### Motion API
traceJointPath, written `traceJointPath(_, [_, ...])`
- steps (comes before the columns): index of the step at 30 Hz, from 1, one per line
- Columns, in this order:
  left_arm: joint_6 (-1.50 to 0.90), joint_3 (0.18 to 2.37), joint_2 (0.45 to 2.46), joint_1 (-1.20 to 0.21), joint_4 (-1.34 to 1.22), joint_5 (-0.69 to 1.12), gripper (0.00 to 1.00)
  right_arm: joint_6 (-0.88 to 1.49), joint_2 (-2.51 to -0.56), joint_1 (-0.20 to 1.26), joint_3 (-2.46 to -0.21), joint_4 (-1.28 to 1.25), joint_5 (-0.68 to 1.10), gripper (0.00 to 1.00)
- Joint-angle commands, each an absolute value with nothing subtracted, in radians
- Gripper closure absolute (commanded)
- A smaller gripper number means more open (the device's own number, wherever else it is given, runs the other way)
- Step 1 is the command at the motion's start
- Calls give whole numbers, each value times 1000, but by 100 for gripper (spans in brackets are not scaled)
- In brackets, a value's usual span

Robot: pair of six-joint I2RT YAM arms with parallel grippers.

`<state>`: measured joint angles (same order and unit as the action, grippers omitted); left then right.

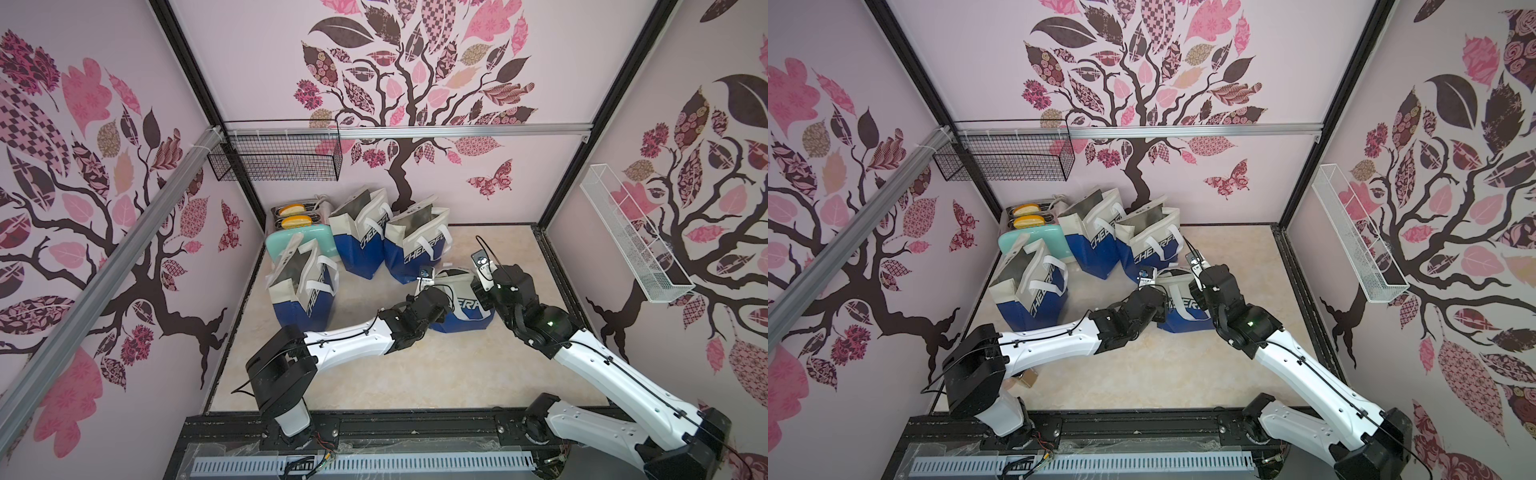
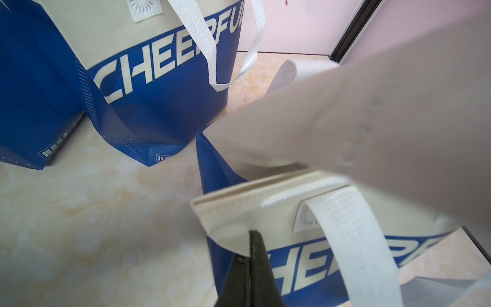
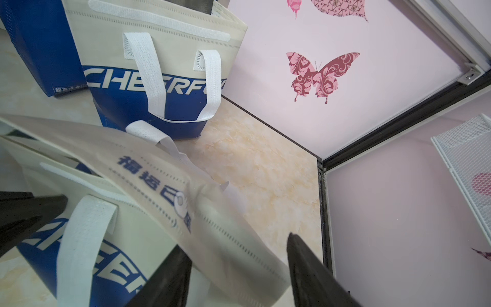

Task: Open the takeout bag
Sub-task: Open the takeout bag at the center of the board.

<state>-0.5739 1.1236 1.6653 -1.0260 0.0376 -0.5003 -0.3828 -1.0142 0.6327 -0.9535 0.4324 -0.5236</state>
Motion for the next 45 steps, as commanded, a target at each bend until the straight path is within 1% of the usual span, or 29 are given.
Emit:
traceJointPath(1, [-553, 1113, 1642, -1031, 53, -514, 100, -382, -1020, 637, -956, 419, -512, 43])
traceJointPath(8, [-552, 1110, 1643, -1031, 50, -512, 100, -377, -1015, 638, -940, 409, -488, 42])
traceJointPath(10, [-552, 1112, 1647, -1032, 44, -508, 100, -391, -1025, 638, -940, 389, -497, 45])
traceJointPath(11, [-551, 1112, 1649, -1032, 44, -509, 100, -399, -1034, 638, -941, 383, -502, 48])
traceJointPath(12, [-552, 1113, 1652, -1032, 44, -507, 100, -407, -1045, 637, -944, 375, -508, 53])
traceJointPath(14, [-551, 1113, 1654, -1032, 44, -507, 100, -427, -1073, 637, -960, 372, -527, 71])
traceJointPath(16, [-549, 1111, 1654, -1032, 44, -510, 100, -449, -1099, 638, -983, 390, -559, 92])
traceJointPath(17, [-550, 1111, 1654, -1032, 43, -511, 100, -455, -1107, 638, -997, 404, -574, 100])
traceJointPath(21, [-563, 1085, 1646, -1022, 30, -489, 100, -508, -1100, 646, -1038, 474, -626, 100])
traceJointPath(25, [-550, 1080, 1641, -1020, 44, -499, 100, -646, -1102, 686, -1057, 469, -815, 100])
traceJointPath(32, [-523, 1070, 1636, -1037, 51, -543, 100, -826, -1190, 704, -1150, 457, -1003, 100])
traceJointPath(42, [-483, 1067, 1637, -1071, 77, -629, 100, -1123, -1294, 699, -1221, 245, -1062, 100])
traceJointPath(45, [-481, 1050, 1630, -1071, 79, -644, 100, -1145, -1303, 691, -1263, 260, -1046, 100])
